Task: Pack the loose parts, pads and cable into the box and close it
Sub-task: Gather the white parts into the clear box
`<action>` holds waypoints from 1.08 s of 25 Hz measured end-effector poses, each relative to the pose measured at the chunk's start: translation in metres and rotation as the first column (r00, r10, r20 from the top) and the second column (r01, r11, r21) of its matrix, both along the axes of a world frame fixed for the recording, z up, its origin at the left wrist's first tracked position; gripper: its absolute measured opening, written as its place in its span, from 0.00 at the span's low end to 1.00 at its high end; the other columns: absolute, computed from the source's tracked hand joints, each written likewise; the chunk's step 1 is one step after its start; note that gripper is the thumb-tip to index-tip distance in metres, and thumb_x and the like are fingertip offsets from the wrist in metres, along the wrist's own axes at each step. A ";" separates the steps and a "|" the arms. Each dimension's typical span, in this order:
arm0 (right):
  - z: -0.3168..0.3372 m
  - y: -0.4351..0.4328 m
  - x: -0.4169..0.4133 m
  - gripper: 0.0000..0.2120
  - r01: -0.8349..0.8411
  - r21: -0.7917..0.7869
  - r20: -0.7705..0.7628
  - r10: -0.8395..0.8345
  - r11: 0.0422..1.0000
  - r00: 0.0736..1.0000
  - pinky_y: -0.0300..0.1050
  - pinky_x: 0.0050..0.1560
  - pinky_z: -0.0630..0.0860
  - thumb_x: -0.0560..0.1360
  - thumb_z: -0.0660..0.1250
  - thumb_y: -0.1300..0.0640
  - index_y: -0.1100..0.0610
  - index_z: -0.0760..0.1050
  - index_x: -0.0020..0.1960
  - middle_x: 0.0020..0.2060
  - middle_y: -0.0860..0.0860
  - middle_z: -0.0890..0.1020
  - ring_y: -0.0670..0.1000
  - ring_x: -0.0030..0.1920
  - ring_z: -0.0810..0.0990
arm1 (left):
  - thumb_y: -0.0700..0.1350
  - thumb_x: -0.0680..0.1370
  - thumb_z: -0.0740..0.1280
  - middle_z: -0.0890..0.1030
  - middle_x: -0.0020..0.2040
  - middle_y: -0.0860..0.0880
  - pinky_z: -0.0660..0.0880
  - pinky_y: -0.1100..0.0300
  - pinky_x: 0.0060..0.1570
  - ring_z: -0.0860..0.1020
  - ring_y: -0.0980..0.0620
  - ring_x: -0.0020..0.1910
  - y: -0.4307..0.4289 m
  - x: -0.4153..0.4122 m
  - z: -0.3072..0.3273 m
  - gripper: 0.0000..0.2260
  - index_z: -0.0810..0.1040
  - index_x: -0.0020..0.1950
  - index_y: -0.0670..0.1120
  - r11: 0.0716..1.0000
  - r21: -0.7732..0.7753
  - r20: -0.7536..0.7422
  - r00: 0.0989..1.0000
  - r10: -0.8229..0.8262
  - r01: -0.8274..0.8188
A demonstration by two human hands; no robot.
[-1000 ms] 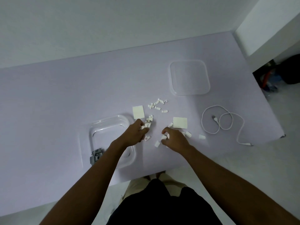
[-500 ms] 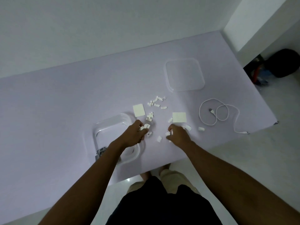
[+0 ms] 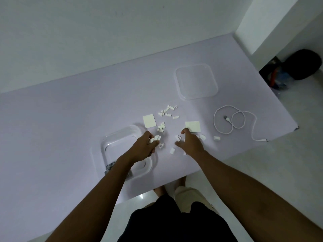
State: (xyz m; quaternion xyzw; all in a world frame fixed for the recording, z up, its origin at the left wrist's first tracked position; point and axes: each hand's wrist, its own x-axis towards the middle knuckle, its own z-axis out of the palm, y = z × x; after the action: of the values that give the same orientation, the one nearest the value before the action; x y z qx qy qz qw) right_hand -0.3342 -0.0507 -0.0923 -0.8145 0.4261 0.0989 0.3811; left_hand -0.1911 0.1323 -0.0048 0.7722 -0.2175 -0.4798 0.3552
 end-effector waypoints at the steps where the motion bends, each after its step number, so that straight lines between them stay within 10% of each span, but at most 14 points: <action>1: -0.001 0.000 0.004 0.22 -0.009 0.007 0.016 0.009 1.000 1.000 0.44 0.38 0.74 0.73 0.74 0.47 0.52 0.68 0.59 0.40 0.49 0.75 0.52 0.41 0.77 | 0.49 0.82 0.63 0.77 0.34 0.44 0.67 0.67 0.23 0.69 0.54 0.26 0.002 0.002 -0.001 0.10 0.65 0.48 0.44 1.000 0.002 0.007 1.000 0.001 -0.001; 6: -0.014 0.007 0.022 0.10 -0.067 -0.021 -0.050 0.065 0.998 0.997 0.43 0.45 0.72 0.75 0.71 0.53 0.56 0.72 0.50 0.44 0.56 0.81 0.57 0.46 0.80 | 0.50 0.82 0.62 0.78 0.34 0.46 0.68 0.67 0.24 0.70 0.54 0.26 0.029 0.012 -0.004 0.10 0.66 0.49 0.45 0.995 0.025 0.047 0.995 0.092 -0.094; 9: -0.004 0.018 0.034 0.07 0.134 0.264 0.057 -0.154 0.955 0.986 0.41 0.35 0.69 0.75 0.70 0.55 0.57 0.74 0.46 0.37 0.54 0.78 0.52 0.34 0.76 | 0.52 0.81 0.62 0.79 0.34 0.46 0.69 0.64 0.26 0.71 0.54 0.26 0.057 0.017 -0.011 0.10 0.66 0.50 0.47 0.987 0.056 0.078 0.986 0.149 -0.154; 13: 0.035 0.033 0.043 0.05 0.182 0.941 0.012 -0.567 0.284 0.824 0.41 0.25 0.56 0.75 0.63 0.56 0.57 0.71 0.42 0.28 0.53 0.69 0.48 0.23 0.57 | 0.54 0.82 0.60 0.80 0.40 0.47 0.70 0.63 0.33 0.76 0.55 0.33 0.088 0.008 -0.023 0.11 0.68 0.55 0.46 0.981 0.186 0.170 0.985 0.020 -0.052; 15: 0.048 0.041 0.046 0.04 0.087 0.980 0.021 -0.532 0.178 0.846 0.42 0.28 0.53 0.73 0.61 0.55 0.55 0.72 0.42 0.29 0.53 0.69 0.48 0.25 0.56 | 0.54 0.82 0.59 0.80 0.45 0.47 0.68 0.62 0.36 0.77 0.54 0.39 0.094 0.000 -0.034 0.12 0.68 0.56 0.46 0.962 0.269 0.187 0.977 -0.098 0.045; 27: 0.095 0.071 0.088 0.13 -0.124 0.961 0.174 -0.191 0.249 0.966 0.40 0.27 0.54 0.77 0.64 0.48 0.53 0.73 0.37 0.34 0.52 0.72 0.47 0.27 0.66 | 0.53 0.79 0.66 0.80 0.58 0.46 0.72 0.55 0.55 0.77 0.48 0.54 0.090 -0.012 -0.066 0.13 0.75 0.59 0.47 0.952 0.271 0.187 0.962 -0.198 0.143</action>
State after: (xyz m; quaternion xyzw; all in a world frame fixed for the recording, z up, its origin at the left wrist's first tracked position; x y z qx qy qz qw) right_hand -0.2465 0.0202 0.0027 -0.4053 0.2401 0.2252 0.8529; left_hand -0.2035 0.2218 -0.0707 0.8365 -0.2566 -0.4476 0.1847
